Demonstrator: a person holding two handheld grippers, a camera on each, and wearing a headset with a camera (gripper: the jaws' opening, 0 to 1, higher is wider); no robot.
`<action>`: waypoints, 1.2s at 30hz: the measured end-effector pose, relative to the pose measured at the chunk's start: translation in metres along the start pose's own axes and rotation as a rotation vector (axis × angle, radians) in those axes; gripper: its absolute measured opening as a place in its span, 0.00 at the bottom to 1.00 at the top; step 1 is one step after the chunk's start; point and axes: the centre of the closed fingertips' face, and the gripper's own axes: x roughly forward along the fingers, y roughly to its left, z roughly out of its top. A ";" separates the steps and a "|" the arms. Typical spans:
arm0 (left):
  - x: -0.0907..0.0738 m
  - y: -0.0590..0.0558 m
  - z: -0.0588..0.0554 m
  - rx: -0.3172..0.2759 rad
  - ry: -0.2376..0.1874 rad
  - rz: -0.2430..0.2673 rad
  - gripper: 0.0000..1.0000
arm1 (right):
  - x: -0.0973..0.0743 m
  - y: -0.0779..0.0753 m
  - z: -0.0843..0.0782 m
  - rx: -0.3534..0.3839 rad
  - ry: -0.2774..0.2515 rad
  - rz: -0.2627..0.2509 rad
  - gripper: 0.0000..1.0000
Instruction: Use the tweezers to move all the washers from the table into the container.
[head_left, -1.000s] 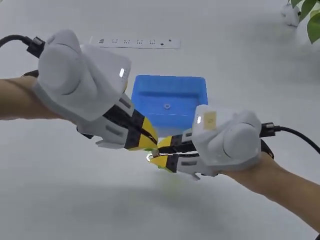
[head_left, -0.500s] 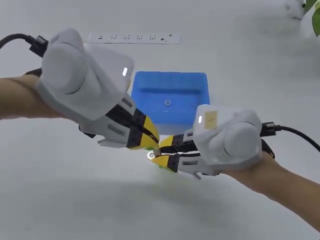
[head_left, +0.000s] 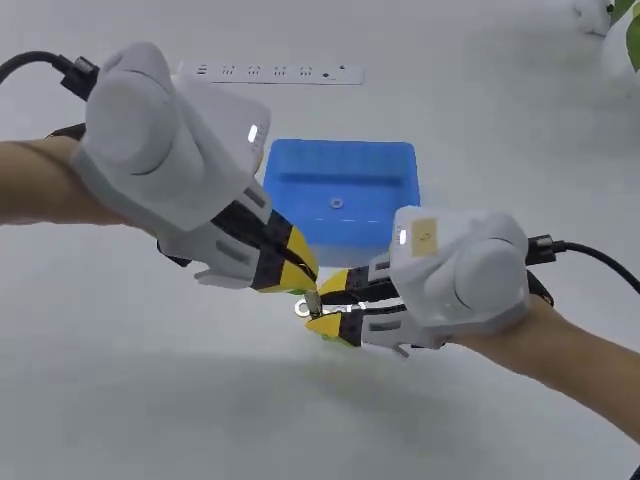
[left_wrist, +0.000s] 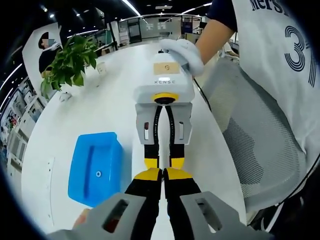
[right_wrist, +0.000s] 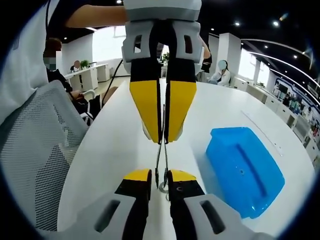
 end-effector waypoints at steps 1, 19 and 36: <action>0.000 0.000 -0.001 0.007 0.008 0.001 0.06 | 0.000 0.000 0.000 0.000 0.000 0.002 0.15; 0.003 0.001 0.003 -0.001 0.006 0.002 0.06 | 0.000 -0.002 0.001 -0.007 0.010 -0.003 0.10; -0.011 -0.003 0.012 0.001 0.002 -0.004 0.06 | -0.010 -0.001 0.016 -0.029 0.016 -0.023 0.10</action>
